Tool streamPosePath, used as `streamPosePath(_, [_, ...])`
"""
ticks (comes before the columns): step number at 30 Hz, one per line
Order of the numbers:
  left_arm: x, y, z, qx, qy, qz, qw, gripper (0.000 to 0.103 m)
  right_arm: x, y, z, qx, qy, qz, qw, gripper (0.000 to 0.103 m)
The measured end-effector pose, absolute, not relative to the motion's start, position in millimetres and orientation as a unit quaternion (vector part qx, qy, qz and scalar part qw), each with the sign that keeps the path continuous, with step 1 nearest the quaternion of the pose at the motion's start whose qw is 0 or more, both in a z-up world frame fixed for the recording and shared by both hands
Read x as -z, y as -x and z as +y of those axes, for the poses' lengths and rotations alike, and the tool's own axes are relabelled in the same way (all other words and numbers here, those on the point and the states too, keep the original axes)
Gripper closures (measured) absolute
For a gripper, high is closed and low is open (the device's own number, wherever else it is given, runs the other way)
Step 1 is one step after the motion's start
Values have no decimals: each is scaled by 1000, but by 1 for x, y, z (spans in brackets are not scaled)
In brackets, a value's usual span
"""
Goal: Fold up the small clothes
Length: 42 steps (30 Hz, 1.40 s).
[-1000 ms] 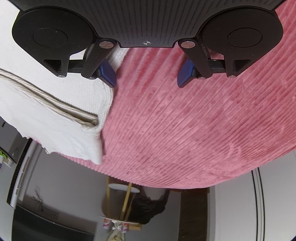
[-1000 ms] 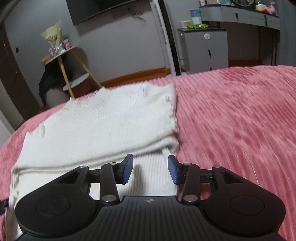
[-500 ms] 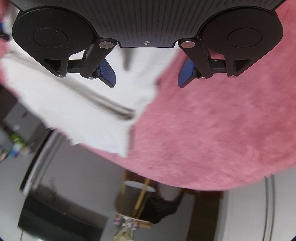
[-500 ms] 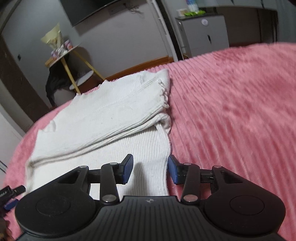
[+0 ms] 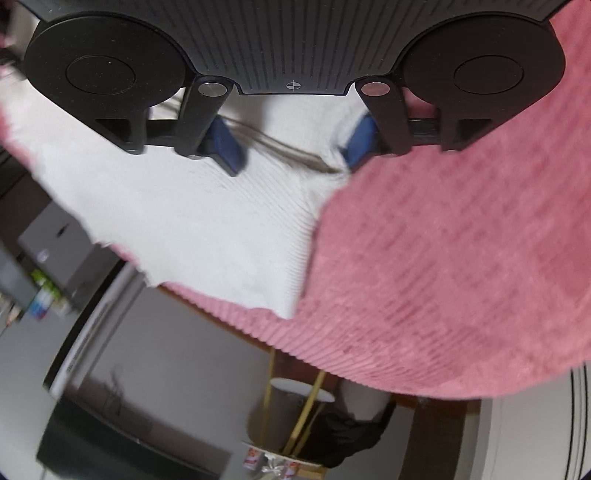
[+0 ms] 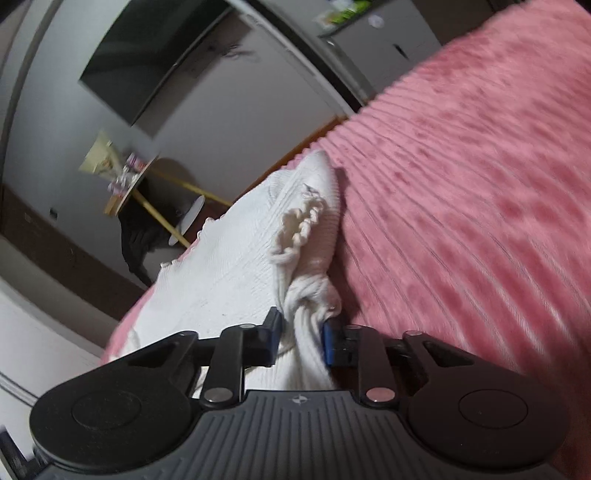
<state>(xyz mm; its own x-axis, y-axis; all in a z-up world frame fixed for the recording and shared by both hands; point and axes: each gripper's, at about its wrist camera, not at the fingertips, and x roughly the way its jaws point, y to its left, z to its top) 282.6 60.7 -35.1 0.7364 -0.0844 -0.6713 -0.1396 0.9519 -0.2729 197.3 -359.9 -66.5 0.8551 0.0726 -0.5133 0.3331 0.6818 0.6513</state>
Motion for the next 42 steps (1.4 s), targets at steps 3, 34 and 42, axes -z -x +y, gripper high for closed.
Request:
streamPosePath(3, [36, -279, 63, -45, 101, 354, 929, 26, 65, -199, -357, 84, -355, 261, 894, 85])
streamPosePath(34, [18, -117, 102, 39, 60, 525, 848, 54, 43, -28, -321, -4, -291, 457, 840, 90])
streamPosePath(42, [19, -110, 99, 72, 47, 535, 841, 45, 42, -33, -319, -18, -291, 472, 832, 90])
